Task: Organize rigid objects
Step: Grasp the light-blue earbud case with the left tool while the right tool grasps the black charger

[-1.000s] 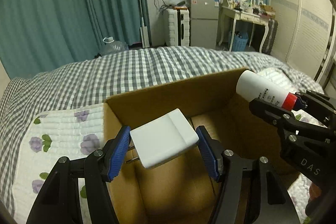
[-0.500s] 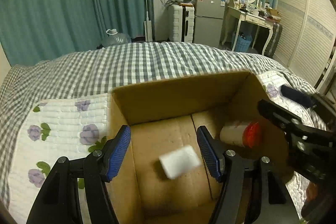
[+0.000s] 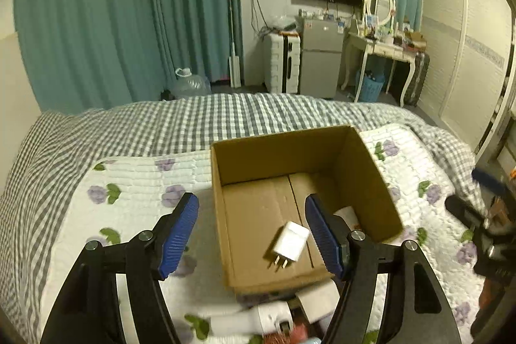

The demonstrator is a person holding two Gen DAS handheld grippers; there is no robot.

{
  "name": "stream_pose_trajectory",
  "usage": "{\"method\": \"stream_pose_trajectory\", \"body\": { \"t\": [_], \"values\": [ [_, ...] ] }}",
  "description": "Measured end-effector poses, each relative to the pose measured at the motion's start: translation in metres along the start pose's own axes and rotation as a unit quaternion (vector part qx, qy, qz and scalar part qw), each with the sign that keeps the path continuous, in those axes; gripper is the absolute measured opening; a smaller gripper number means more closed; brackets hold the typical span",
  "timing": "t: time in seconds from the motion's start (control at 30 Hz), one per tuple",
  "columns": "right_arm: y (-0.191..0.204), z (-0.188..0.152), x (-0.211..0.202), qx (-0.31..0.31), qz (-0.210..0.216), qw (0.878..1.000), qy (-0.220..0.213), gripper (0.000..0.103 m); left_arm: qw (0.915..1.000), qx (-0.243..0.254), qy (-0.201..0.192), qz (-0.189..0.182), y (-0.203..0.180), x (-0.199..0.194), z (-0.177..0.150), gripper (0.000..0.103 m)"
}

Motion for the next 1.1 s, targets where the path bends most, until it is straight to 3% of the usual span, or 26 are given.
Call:
{"method": "stream_pose_trajectory", "body": {
  "t": [0.17,0.33,0.53,0.73,0.87,1.0,1.1],
  "values": [
    [0.010,-0.029,-0.031,-0.007,-0.017,1.000,0.017,0.099,0.9997,-0.022,-0.010,-0.002,0.013,-0.037,-0.022,0.074],
    [0.024,-0.057,-0.043,-0.010,-0.020,0.999,0.030,0.100,0.9993,-0.035,0.005,0.010,0.026,-0.051,-0.065,0.074],
    [0.045,-0.102,-0.026,0.003,-0.001,0.998,0.064,0.100,0.9977,-0.046,0.036,0.033,0.034,-0.029,-0.128,0.074],
    [0.064,-0.155,0.015,-0.022,0.021,0.991,0.133,0.100,0.9944,-0.040,0.088,0.044,0.034,0.014,-0.182,0.074],
    [0.075,-0.176,0.040,-0.033,0.034,0.985,0.168,0.100,0.9939,-0.031,0.097,0.041,0.032,0.027,-0.197,0.074],
    [0.078,-0.195,0.063,-0.064,0.013,0.977,0.203,0.099,0.9936,-0.029,0.104,0.032,0.029,0.034,-0.205,0.074],
    [0.080,-0.201,0.069,-0.055,0.026,0.976,0.211,0.098,0.9932,-0.027,0.109,0.032,0.028,0.038,-0.206,0.074]
  ]
}}
Point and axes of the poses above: each gripper's, at about its wrist camera, not at the fingertips, and x roughly the way its jaws point, y to its left, z to its top, the point moved 10 cm from there along x, roughly the way its jaws point, and after that the axes turned 8 degrees about z, right-handed, at the moved point
